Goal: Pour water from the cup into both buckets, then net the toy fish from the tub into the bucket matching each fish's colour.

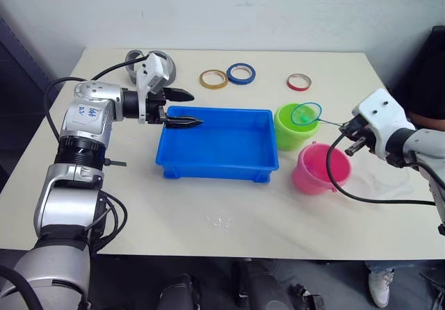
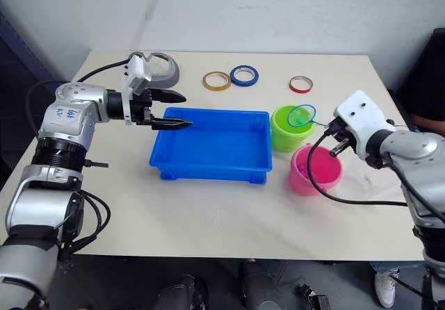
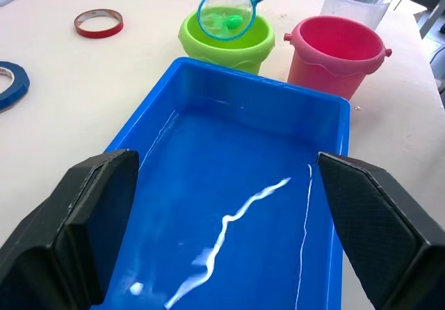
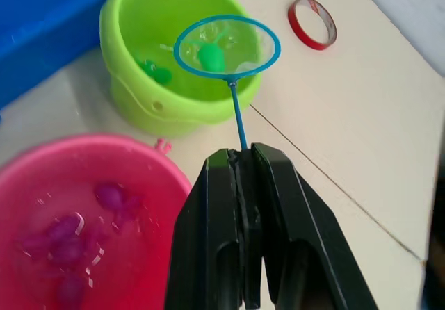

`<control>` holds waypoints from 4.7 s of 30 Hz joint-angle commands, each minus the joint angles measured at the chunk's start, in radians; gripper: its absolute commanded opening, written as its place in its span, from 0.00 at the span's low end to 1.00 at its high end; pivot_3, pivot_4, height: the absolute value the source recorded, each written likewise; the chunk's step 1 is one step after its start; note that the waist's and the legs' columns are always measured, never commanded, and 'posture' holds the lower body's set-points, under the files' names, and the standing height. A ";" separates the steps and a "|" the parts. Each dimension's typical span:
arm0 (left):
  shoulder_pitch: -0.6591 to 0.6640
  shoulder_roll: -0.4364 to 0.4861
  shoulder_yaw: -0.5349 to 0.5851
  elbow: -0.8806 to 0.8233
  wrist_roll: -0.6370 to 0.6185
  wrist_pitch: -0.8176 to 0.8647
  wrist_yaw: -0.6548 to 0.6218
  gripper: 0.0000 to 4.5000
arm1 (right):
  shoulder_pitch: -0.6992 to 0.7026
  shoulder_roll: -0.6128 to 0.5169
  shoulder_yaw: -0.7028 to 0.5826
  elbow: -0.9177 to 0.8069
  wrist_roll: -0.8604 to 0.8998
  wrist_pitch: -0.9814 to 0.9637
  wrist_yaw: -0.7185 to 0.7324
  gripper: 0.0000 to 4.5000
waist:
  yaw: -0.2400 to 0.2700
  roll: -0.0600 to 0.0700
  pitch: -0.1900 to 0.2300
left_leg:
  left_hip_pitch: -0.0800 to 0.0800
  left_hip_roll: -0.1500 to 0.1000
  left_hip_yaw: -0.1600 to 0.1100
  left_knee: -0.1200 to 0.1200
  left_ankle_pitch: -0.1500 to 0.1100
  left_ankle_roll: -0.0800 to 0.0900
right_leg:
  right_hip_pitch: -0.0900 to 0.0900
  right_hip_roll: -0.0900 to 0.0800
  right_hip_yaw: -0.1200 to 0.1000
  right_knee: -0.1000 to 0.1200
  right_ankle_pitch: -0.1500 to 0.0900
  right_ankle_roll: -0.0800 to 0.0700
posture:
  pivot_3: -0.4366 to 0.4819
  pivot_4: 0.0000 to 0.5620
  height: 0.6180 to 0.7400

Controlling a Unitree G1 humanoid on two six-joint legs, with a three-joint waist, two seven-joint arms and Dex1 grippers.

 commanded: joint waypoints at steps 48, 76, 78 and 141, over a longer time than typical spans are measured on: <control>0.021 0.094 0.093 -0.030 -0.049 0.010 -0.046 0.99 | -0.100 -0.069 -0.040 -0.053 -0.465 -0.551 0.287 0.00 | -0.007 0.001 0.000 | 0.002 0.001 0.001 0.001 0.001 -0.001 | 0.000 0.001 0.000 0.004 0.000 0.000 | 0.48 0.27 0.98; 0.557 0.368 0.316 -0.737 -0.318 0.330 -0.046 0.99 | 0.081 0.279 0.203 -0.197 0.273 -0.115 0.406 0.00 | 0.000 -0.002 -0.001 | 0.001 0.000 -0.002 0.002 0.000 0.000 | 0.002 0.000 -0.001 0.004 0.000 0.000 | 0.48 0.27 0.98; 0.594 0.367 0.324 -0.743 -0.318 0.319 -0.034 0.99 | 0.086 0.319 0.244 -0.169 0.246 -0.133 0.374 0.00 | -0.002 -0.002 -0.001 | 0.002 0.000 -0.002 0.002 0.000 0.000 | 0.002 0.000 -0.001 0.004 0.000 0.000 | 0.48 0.27 0.98; 1.417 0.053 0.705 -1.034 -0.292 0.287 0.474 1.00 | 1.041 0.240 -0.356 -0.330 0.319 -0.363 0.441 0.99 | 0.022 -0.014 -0.009 | 0.020 0.001 -0.006 -0.009 -0.009 0.008 | 0.027 -0.001 -0.004 -0.014 0.000 0.000 | 0.48 0.27 0.98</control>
